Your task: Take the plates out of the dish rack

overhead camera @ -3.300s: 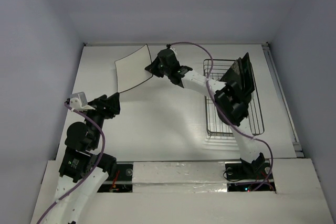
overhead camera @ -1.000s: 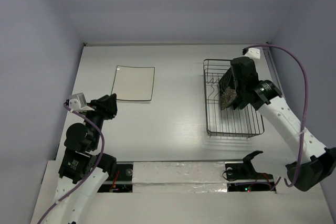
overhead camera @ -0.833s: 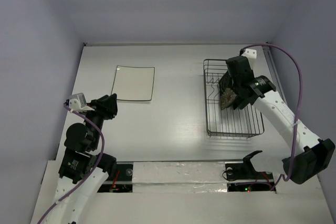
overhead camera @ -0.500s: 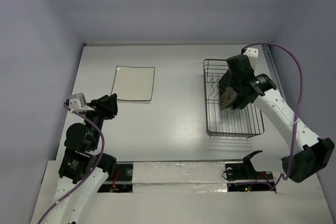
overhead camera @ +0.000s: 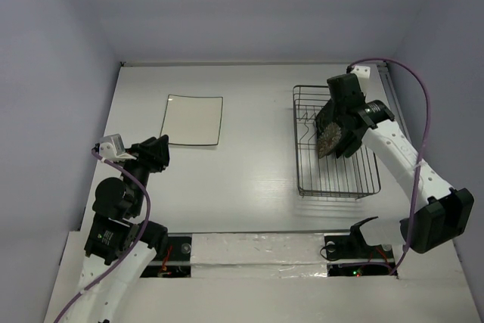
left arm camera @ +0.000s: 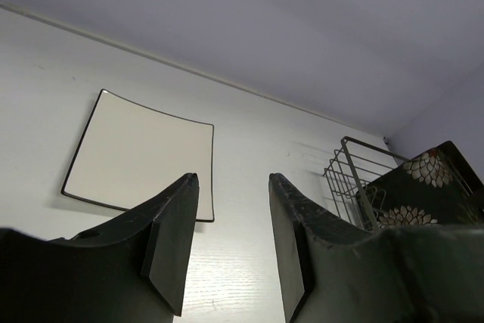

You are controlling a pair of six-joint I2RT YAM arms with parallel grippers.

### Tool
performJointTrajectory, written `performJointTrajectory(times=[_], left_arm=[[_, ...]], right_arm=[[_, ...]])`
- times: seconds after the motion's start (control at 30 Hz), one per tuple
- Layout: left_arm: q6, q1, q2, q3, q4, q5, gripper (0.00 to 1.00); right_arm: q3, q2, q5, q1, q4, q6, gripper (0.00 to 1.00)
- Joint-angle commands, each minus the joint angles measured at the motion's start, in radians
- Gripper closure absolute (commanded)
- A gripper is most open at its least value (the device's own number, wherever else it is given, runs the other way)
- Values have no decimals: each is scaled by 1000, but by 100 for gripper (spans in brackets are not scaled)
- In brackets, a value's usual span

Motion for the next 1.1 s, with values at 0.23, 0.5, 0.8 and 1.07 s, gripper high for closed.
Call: performJointTrajectory(times=[0.23, 0.5, 0.8, 1.07], left_arm=[[2, -4, 1, 7, 40, 4, 61], [2, -4, -2, 5, 38, 4, 61], [3, -4, -2, 7, 40, 4, 61], [2, -4, -5, 5, 43, 4, 60]], right_arm=[[44, 37, -21, -21, 30, -40, 72], [39, 105, -52, -30, 67, -60, 61], [47, 178, -1, -39, 98, -87, 81], [111, 106, 43, -39, 75, -107, 100]])
